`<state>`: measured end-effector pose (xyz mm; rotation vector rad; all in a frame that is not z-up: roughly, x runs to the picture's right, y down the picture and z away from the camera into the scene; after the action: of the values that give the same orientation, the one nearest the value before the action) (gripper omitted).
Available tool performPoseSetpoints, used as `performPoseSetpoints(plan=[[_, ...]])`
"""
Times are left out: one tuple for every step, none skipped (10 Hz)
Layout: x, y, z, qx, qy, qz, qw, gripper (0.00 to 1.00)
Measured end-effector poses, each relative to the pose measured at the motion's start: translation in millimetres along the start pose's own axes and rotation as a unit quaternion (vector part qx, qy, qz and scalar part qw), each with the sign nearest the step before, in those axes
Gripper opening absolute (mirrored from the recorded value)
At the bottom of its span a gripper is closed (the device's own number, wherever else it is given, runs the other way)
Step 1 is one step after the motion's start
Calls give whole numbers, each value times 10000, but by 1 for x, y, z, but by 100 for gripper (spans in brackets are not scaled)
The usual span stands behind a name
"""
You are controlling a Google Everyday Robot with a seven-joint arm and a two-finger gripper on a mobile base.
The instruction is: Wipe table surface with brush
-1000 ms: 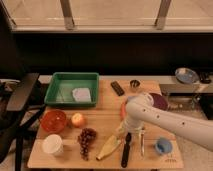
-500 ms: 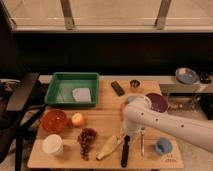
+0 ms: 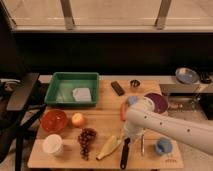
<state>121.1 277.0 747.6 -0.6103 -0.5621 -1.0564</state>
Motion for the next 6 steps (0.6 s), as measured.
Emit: performPoseSetpoints(plan=[[-5,-1,-3,88,-69,-61,9999,0],[-9,-4,-5,170,-147,-157,9996,0],[-13,-3,-8,263,-277,-250,9990,0],[-15,-2,-10,337,-380,-306,9982,0],[-16,-5,-11,367,-451,-387,9976,0],[-14,-8,-11,348,-536,-464,9969,0]])
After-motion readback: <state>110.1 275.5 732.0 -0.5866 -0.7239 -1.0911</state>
